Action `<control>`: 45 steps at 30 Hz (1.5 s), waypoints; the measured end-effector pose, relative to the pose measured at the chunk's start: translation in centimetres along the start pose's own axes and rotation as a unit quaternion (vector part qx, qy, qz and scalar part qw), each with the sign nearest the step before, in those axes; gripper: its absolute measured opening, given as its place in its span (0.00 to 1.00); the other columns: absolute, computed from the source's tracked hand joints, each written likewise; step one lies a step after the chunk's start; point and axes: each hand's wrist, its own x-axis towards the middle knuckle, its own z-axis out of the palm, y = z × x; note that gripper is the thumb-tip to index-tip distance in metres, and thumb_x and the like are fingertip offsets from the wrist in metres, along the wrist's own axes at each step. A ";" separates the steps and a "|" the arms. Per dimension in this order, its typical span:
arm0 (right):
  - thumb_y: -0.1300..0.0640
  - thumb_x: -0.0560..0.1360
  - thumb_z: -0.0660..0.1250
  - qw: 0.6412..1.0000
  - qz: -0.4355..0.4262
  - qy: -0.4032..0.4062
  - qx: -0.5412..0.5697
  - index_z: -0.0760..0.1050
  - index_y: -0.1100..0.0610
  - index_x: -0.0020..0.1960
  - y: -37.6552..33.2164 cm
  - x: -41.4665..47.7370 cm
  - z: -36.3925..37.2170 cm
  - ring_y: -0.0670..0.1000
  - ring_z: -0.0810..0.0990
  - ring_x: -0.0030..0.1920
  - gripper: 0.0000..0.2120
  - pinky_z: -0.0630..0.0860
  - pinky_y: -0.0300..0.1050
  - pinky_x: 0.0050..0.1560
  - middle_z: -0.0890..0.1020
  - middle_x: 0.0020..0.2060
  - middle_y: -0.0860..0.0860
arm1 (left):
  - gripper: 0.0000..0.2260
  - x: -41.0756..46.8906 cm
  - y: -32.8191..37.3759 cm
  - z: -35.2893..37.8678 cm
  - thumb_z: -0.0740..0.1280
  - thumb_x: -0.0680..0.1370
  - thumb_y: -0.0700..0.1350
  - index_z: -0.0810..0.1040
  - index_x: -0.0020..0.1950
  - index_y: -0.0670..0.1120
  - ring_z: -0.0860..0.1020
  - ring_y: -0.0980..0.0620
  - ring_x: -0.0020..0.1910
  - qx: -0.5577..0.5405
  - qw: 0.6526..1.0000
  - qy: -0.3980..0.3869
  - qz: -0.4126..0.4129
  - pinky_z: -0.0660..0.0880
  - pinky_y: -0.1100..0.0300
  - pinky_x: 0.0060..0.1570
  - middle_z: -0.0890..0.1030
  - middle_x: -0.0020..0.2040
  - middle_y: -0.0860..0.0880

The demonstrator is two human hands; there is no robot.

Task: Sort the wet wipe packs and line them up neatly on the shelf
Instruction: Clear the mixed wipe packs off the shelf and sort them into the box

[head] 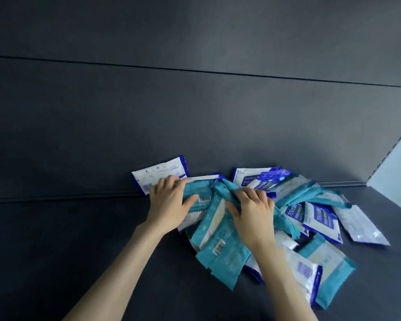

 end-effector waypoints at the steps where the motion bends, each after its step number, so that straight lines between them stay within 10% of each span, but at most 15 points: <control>1: 0.53 0.69 0.68 0.999 -0.013 0.034 0.000 0.82 0.59 0.45 0.0 0.0 0.2 0.61 0.80 0.45 0.11 0.69 0.51 0.50 0.83 0.44 0.53 | 0.27 0.1 -0.1 -0.3 0.61 0.76 0.63 0.67 0.71 0.51 0.66 0.48 0.64 0.002 1.000 -0.015 -0.013 0.59 0.53 0.62 0.70 0.63 0.50; 10: 0.52 0.76 0.60 0.987 -0.065 0.129 0.076 0.83 0.57 0.46 0.0 0.2 0.7 0.51 0.73 0.55 0.15 0.58 0.47 0.61 0.84 0.47 0.46 | 0.18 -1.7 -1.8 -1.0 0.74 0.70 0.53 0.71 0.50 0.45 0.79 0.55 0.43 -0.314 0.939 -0.043 -0.137 0.76 0.57 0.40 0.79 0.44 0.54; 14: 0.50 0.77 0.60 0.979 -0.060 0.129 0.143 0.81 0.57 0.48 -1.6 -0.1 0.2 0.50 0.73 0.48 0.14 0.60 0.43 0.54 0.82 0.41 0.47 | 0.19 -2.5 -1.8 0.1 0.75 0.68 0.55 0.72 0.48 0.44 0.73 0.53 0.52 -0.330 0.928 0.032 -0.172 0.72 0.58 0.51 0.72 0.52 0.50; 19: 0.52 0.80 0.58 0.953 0.013 0.109 0.281 0.74 0.58 0.50 -3.9 -0.3 -1.0 0.44 0.70 0.33 0.11 0.64 0.34 0.35 0.73 0.33 0.45 | 0.19 -3.1 -1.6 0.0 0.74 0.71 0.53 0.71 0.51 0.43 0.71 0.65 0.46 -0.398 0.893 0.049 -0.203 0.68 0.74 0.39 0.67 0.55 0.50; 23: 0.57 0.82 0.56 0.913 0.100 0.080 0.386 0.64 0.50 0.40 -4.6 0.2 -2.3 0.46 0.65 0.25 0.11 0.59 0.38 0.25 0.70 0.26 0.47 | 0.21 -3.1 -2.4 0.4 0.74 0.65 0.61 0.72 0.48 0.52 0.78 0.51 0.53 -0.470 0.850 0.053 -0.234 0.78 0.52 0.50 0.77 0.53 0.47; 28: 0.55 0.82 0.53 0.958 0.164 -0.068 0.225 0.63 0.58 0.44 -4.7 0.3 -1.0 0.62 0.73 0.43 0.09 0.60 0.49 0.37 0.74 0.36 0.55 | 0.15 -3.4 -1.4 -0.2 0.74 0.71 0.47 0.70 0.51 0.50 0.79 0.56 0.47 -0.503 0.826 0.073 -0.246 0.76 0.57 0.45 0.79 0.47 0.53; 37: 0.38 0.76 0.58 0.985 0.123 -0.104 0.064 0.69 0.60 0.55 -5.9 -2.8 -0.7 0.56 0.68 0.55 0.24 0.64 0.47 0.58 0.71 0.52 0.53 | 0.24 -3.8 -1.3 -1.3 0.76 0.68 0.38 0.71 0.60 0.47 0.81 0.54 0.49 -0.604 0.750 0.089 -0.254 0.78 0.56 0.45 0.80 0.51 0.52; 45: 0.34 0.71 0.64 0.984 0.105 -0.116 0.083 0.66 0.56 0.63 -6.0 -3.1 -0.7 0.55 0.67 0.58 0.31 0.62 0.47 0.59 0.71 0.58 0.51 | 0.10 -4.9 -2.1 -2.4 0.70 0.75 0.43 0.77 0.56 0.48 0.83 0.53 0.48 -0.644 0.728 0.040 -0.232 0.80 0.53 0.46 0.84 0.50 0.50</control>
